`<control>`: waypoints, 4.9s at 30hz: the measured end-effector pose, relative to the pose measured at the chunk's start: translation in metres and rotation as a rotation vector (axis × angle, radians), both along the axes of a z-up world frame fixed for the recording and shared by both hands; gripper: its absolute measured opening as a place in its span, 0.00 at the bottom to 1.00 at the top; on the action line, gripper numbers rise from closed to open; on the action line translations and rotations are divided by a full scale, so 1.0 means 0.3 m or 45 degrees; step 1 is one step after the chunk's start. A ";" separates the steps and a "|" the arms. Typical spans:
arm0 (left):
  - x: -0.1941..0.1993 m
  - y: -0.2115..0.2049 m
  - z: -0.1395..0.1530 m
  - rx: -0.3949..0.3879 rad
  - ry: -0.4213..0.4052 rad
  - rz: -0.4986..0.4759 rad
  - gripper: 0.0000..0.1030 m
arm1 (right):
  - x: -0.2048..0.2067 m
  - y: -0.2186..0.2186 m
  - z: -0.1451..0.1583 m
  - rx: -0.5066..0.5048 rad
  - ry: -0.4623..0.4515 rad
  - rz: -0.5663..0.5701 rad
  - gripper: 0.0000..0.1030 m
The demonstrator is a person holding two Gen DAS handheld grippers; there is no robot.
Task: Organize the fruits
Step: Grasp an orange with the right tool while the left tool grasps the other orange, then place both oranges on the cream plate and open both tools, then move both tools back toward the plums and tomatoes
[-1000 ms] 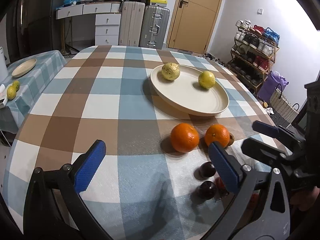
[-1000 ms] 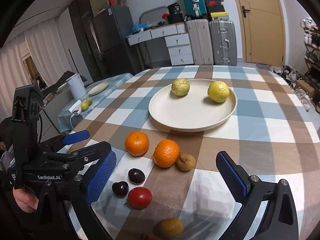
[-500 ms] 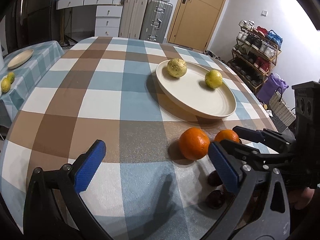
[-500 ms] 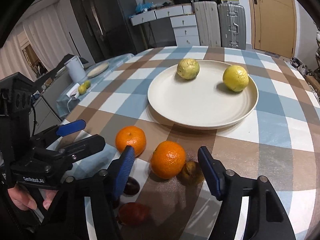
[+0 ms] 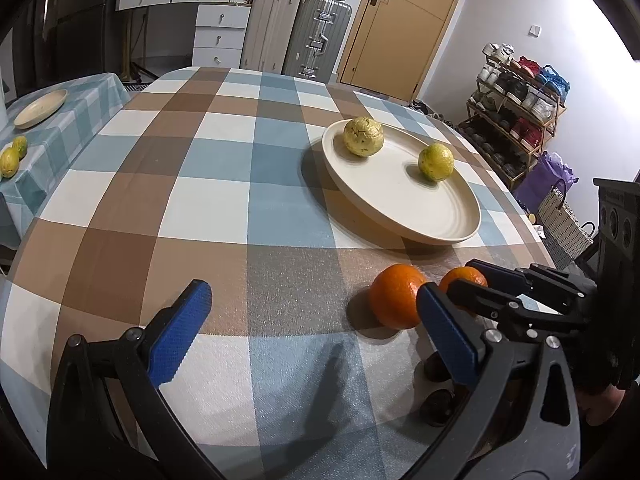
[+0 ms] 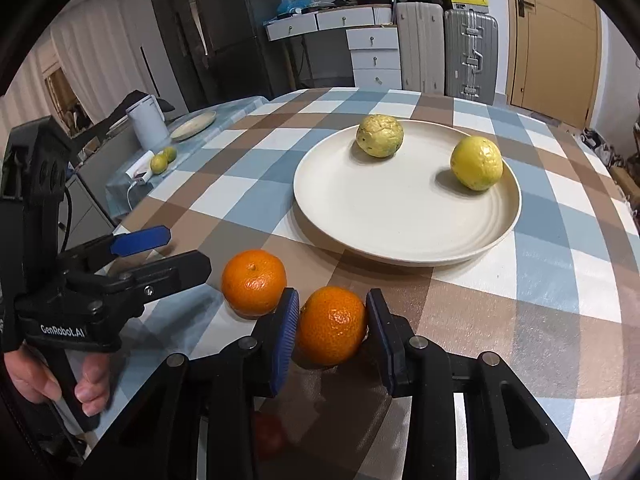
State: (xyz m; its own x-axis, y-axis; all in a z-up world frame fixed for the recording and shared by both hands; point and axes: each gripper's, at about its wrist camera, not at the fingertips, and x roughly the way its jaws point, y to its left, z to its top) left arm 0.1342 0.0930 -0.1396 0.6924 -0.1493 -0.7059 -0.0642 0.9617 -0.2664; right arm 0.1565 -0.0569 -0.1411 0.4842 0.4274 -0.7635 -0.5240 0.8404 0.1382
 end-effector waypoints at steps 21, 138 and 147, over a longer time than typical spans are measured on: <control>0.067 -0.097 -0.032 0.007 0.084 -0.131 0.99 | 0.002 -0.190 0.086 0.390 -0.019 -0.129 0.34; -0.001 -0.245 0.347 0.205 -0.183 -0.190 0.99 | -0.053 -0.332 0.401 0.420 -0.318 -0.252 1.00; -0.167 -0.251 0.292 0.148 -0.153 -0.138 0.99 | -0.248 -0.344 0.371 0.385 -0.359 -0.249 1.00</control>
